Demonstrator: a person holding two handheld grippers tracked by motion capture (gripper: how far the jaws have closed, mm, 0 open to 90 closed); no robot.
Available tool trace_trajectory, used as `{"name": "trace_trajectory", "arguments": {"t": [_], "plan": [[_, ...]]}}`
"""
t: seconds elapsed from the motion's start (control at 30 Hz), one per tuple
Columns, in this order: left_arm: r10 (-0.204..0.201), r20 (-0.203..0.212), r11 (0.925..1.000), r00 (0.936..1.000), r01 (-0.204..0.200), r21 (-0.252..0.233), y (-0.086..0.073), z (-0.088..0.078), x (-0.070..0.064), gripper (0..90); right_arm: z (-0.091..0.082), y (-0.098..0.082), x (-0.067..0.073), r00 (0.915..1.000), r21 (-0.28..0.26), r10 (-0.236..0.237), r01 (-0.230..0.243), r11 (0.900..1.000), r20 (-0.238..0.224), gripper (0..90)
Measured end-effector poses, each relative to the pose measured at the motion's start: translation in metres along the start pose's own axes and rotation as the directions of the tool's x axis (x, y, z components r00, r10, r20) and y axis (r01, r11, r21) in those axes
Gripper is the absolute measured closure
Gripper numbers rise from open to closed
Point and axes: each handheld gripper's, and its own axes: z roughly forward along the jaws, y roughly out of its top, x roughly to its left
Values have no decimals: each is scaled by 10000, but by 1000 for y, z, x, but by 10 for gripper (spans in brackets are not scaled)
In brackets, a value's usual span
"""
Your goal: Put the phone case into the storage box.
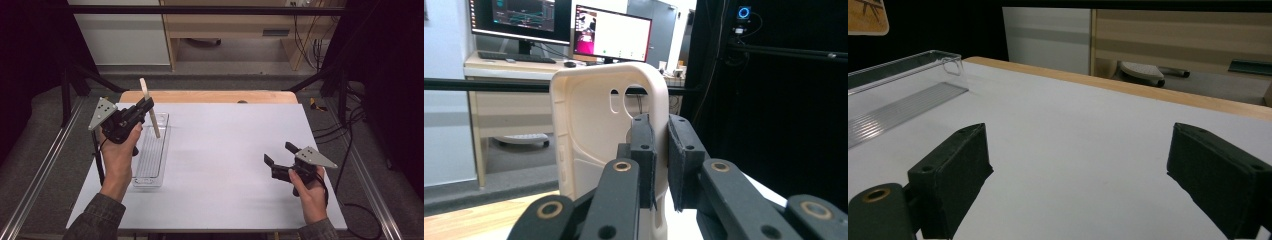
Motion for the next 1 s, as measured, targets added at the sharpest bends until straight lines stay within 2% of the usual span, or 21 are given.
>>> {"name": "trace_trajectory", "arguments": {"t": [0.33, 0.53, 0.6, 1.0], "plan": [[46, -483, 10000, 9988, -48, -49, 7, 5, 5, 819, -17, -18, -4, 9984, -318, 491, -481, 9983, 296, 93], [-8, -790, 10000, 9969, 7, -17, 8, 12, 10, 820, -24, -25, -2, 9981, -411, 392, -372, 9985, 484, 78], [40, -879, 10000, 9961, -39, 14, 8, 16, 12, 819, -26, -29, -1, 9975, -491, 503, -479, 9976, 494, 76], [15, -1531, 9998, 9882, 19, 222, -5, 35, 21, 820, -26, -36, -1, 9970, -611, 566, -534, 9967, 522, 72]]}}
